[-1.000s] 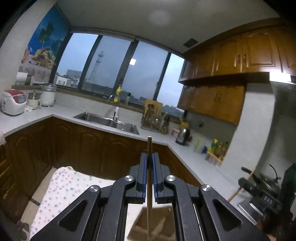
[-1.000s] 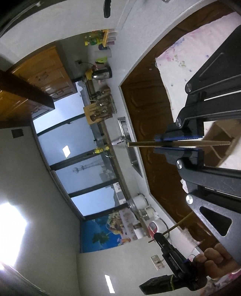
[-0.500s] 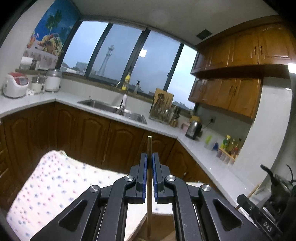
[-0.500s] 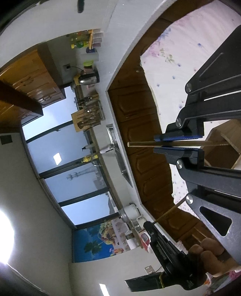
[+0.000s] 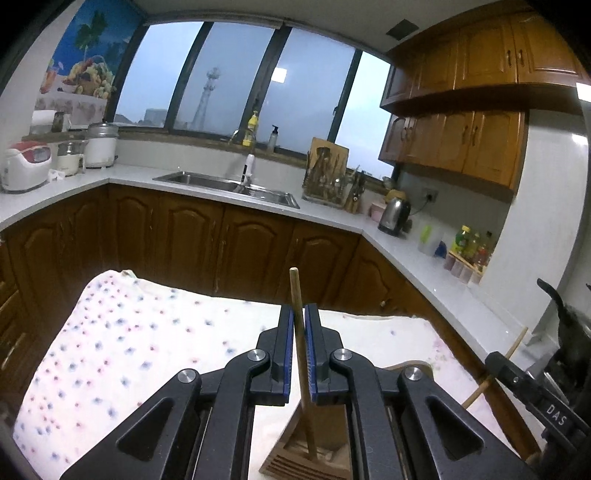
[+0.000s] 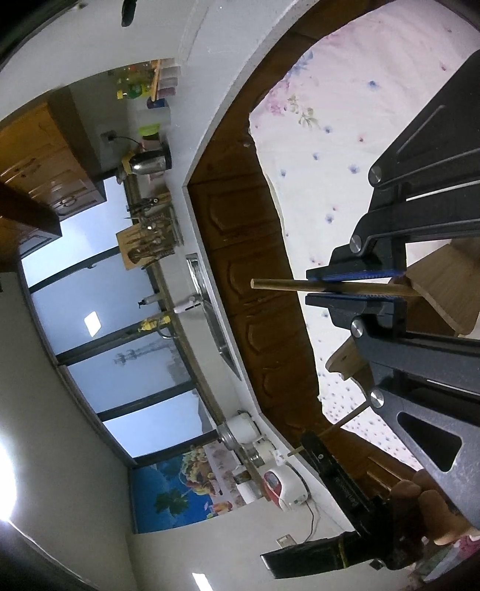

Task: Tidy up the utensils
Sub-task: 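Open both tools to drop the chopsticks into the wooden holder, then move both open tools back toward the remaining chopsticks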

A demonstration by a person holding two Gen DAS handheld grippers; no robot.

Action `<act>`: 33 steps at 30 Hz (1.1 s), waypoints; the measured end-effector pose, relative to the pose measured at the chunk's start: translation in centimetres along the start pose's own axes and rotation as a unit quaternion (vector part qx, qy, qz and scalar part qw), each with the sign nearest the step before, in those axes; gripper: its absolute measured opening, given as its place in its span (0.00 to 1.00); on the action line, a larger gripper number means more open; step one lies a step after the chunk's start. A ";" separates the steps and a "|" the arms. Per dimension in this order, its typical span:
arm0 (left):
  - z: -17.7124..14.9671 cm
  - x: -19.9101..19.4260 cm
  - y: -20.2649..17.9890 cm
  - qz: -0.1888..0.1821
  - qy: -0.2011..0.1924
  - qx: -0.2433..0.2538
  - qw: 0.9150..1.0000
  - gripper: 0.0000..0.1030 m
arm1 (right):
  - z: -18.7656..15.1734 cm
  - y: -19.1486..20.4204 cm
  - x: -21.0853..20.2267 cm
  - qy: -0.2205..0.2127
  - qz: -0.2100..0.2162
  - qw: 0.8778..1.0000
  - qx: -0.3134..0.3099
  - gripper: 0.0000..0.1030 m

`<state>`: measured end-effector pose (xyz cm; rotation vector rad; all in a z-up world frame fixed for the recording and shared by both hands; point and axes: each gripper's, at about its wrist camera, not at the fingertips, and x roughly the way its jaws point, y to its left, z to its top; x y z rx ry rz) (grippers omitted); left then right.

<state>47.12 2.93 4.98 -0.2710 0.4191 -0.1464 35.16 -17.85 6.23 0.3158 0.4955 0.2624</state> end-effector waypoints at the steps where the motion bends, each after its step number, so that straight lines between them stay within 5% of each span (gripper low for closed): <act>1: 0.2 0.0 0.1 0.000 0.003 0.000 1.000 0.05 | 0.0 -0.1 0.0 0.002 0.000 1.000 0.004 0.06; 8: 0.0 -1.5 1.0 0.006 0.012 0.004 1.000 0.06 | -0.1 -0.4 0.3 0.013 0.004 1.000 0.015 0.11; 10: 0.3 -1.6 1.0 0.007 0.015 0.007 1.000 0.19 | 0.0 -0.5 0.2 0.016 0.010 1.000 0.020 0.12; 12: 0.1 -2.3 1.3 0.015 0.009 0.007 1.000 0.32 | 0.1 -0.7 0.0 0.018 0.018 0.999 0.025 0.23; 14: 0.0 -3.0 1.3 0.012 0.004 0.001 1.000 0.37 | 0.1 -0.8 -0.4 0.013 0.023 0.999 0.030 0.56; 18: -0.9 -5.0 1.5 0.012 -0.003 -0.009 1.000 0.63 | 0.1 -1.1 -1.9 0.005 0.030 0.999 0.042 0.71; 22: -2.4 -7.8 1.9 0.023 -0.011 -0.012 1.000 0.87 | -0.3 -1.7 -3.9 -0.002 0.035 0.998 0.058 0.97; 33: -6.0 -16.8 2.2 0.018 -0.004 -0.026 0.999 0.99 | -2.8 -1.9 -11.3 -0.006 0.041 0.998 0.055 0.99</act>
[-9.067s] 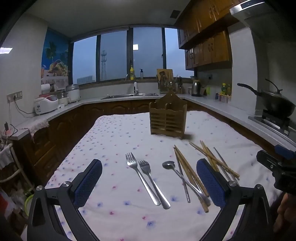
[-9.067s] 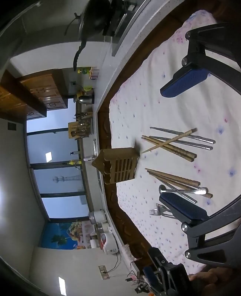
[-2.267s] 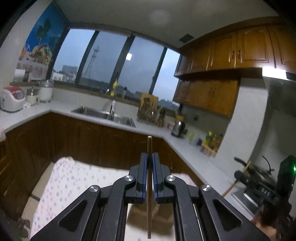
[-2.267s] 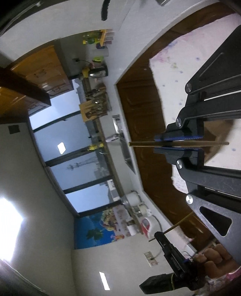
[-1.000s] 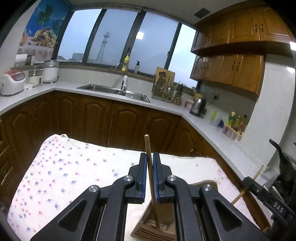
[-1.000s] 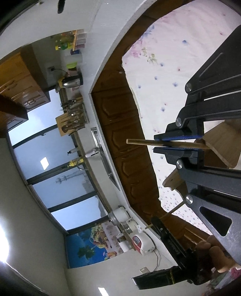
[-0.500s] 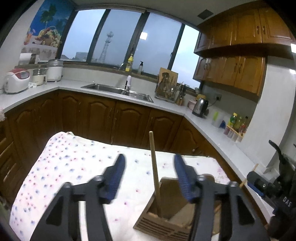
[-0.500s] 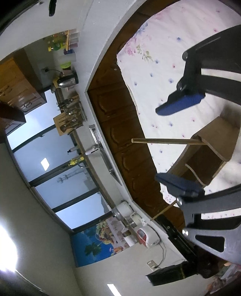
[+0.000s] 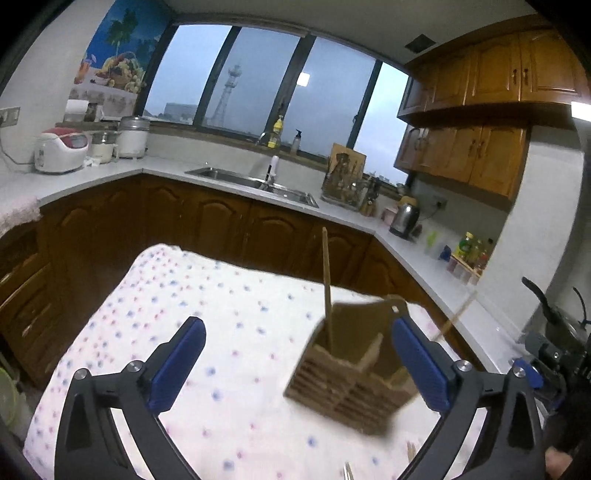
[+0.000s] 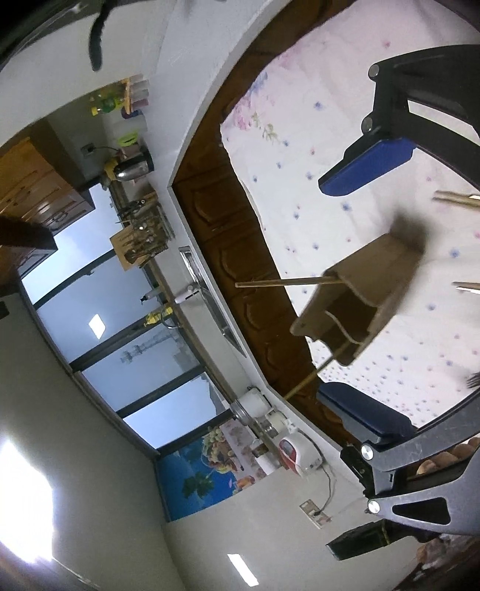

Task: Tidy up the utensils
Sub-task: 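Move both open tools back toward the remaining chopsticks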

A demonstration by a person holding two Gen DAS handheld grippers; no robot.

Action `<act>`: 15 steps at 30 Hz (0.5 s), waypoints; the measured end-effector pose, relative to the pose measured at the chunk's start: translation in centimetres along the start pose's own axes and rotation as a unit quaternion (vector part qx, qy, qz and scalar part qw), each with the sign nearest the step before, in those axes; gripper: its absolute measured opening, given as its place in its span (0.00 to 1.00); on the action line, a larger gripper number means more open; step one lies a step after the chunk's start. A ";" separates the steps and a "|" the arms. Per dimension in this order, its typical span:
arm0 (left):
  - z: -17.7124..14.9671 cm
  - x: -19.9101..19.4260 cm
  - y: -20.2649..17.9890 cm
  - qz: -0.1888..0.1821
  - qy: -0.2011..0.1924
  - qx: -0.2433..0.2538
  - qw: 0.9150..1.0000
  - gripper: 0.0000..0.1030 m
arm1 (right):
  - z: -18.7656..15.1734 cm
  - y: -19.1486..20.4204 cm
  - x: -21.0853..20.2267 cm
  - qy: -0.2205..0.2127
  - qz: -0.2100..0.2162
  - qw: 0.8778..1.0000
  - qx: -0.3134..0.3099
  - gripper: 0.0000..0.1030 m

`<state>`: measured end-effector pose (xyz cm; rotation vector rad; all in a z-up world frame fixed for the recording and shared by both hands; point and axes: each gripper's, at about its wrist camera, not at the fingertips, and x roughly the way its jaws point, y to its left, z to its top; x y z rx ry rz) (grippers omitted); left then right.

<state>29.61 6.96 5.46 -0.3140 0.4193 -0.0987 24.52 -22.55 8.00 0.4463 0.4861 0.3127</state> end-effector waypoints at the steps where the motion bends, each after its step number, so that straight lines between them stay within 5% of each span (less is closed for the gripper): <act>1: -0.3 -0.8 0.1 -0.003 0.003 -0.001 1.000 0.99 | -0.3 0.1 -0.6 -0.001 -0.001 1.000 -0.002 0.99; 15: -5.0 -10.1 1.8 -0.016 0.054 -0.033 0.998 0.99 | -5.2 -0.1 -9.3 0.009 -0.040 0.999 -0.032 0.99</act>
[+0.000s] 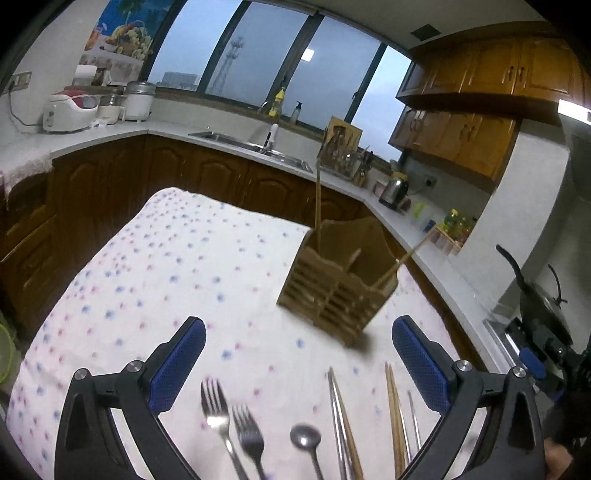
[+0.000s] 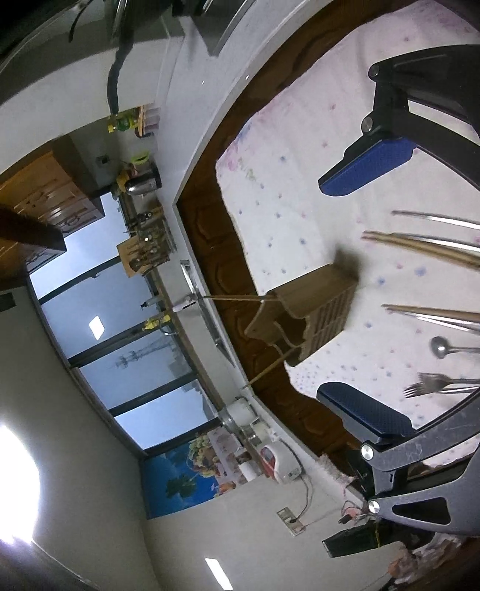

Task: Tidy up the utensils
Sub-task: 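Move both open tools back toward the remaining chopsticks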

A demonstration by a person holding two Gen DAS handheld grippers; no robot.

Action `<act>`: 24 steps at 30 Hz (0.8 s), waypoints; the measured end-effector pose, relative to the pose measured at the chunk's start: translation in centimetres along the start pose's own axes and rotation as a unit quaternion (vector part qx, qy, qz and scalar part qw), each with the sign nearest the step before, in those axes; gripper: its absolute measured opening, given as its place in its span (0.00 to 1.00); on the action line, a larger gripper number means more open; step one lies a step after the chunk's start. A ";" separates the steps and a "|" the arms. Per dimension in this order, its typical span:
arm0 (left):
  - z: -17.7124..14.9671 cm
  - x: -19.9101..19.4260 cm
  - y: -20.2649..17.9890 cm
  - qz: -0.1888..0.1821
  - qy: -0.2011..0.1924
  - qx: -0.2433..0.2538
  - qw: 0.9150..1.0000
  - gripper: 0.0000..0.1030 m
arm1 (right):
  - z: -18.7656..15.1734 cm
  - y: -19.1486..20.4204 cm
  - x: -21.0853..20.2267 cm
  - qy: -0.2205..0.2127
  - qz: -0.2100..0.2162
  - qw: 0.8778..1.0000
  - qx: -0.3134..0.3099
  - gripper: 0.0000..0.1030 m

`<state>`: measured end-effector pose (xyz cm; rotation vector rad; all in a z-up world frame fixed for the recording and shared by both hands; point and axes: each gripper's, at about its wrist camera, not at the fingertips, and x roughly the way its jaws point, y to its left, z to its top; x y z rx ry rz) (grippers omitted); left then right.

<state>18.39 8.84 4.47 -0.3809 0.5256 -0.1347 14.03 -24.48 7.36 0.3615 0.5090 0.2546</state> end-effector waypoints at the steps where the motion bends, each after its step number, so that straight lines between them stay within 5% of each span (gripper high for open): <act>1: -0.4 -0.5 0.0 -0.001 0.003 0.001 1.000 0.99 | -0.6 0.0 -0.4 0.003 -0.004 1.000 -0.003 0.99; 10: -2.6 -2.4 -0.8 0.001 0.030 0.025 0.999 0.99 | -4.9 -1.1 -2.8 0.031 -0.041 0.999 -0.013 0.99; 24: -3.5 -1.5 -2.9 0.017 0.068 0.056 0.996 0.98 | -5.6 -2.8 -2.4 0.049 -0.065 0.997 -0.009 0.99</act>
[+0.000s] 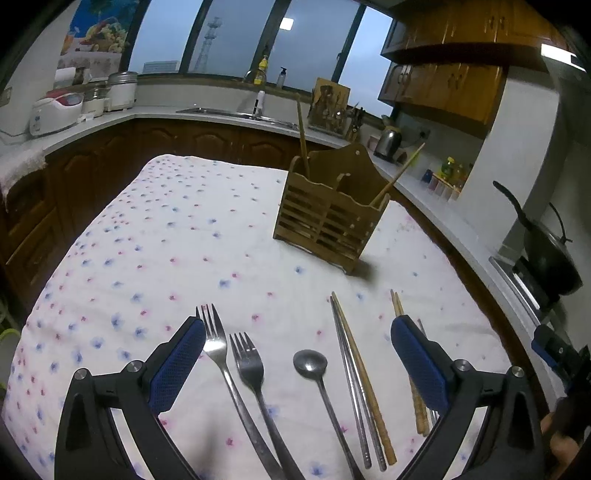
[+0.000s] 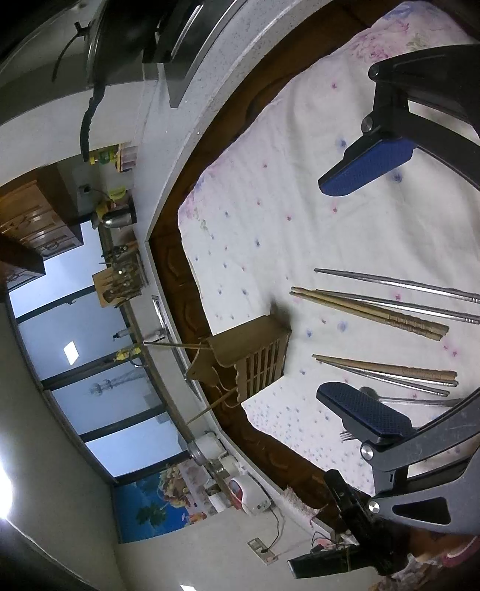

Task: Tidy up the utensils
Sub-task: 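Move both open tools back toward the remaining chopsticks, then close the left tool on a metal chopstick while the right tool grasps another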

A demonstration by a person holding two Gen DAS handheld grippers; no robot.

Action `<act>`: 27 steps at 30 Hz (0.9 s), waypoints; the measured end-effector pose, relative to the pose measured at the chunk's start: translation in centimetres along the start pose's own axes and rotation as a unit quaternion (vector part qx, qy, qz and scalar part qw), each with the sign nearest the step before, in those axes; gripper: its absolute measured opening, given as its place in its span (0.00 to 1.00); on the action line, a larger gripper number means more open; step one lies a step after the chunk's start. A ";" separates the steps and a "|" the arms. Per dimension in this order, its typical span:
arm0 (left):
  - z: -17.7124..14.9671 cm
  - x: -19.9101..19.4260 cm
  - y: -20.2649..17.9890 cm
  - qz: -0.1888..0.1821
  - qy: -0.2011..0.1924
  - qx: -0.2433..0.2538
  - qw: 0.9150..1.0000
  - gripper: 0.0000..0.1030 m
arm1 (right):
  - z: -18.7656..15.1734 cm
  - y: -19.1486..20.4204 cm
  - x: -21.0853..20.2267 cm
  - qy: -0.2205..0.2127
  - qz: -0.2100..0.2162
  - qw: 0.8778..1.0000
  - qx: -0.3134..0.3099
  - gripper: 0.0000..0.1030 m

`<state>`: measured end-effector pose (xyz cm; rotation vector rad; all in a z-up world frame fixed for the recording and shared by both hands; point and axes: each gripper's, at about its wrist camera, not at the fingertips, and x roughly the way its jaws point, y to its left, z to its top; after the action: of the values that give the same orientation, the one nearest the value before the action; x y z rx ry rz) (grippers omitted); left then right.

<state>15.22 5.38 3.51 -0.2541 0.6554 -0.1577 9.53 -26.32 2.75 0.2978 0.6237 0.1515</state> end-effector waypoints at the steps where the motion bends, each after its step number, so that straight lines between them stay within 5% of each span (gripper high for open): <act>1: 0.1 0.1 -0.1 0.001 0.001 0.002 1.000 0.98 | 0.0 0.0 0.1 0.002 -0.001 1.000 0.000 0.99; 12: 0.5 1.9 -1.4 0.008 0.029 0.028 0.999 0.94 | -0.3 0.0 2.5 0.028 -0.006 1.000 -0.007 0.92; 23: 1.0 6.8 -3.1 -0.006 0.106 0.052 0.993 0.55 | -1.3 -0.6 7.0 0.105 -0.002 0.994 0.000 0.44; 27: 1.0 9.8 -3.9 -0.015 0.154 0.063 0.986 0.30 | -1.6 -1.0 8.9 0.130 -0.009 0.991 0.004 0.33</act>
<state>23.30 -0.36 -0.34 -0.1181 0.9450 -0.2696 15.73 -24.84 -3.72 0.2834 0.8860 0.1725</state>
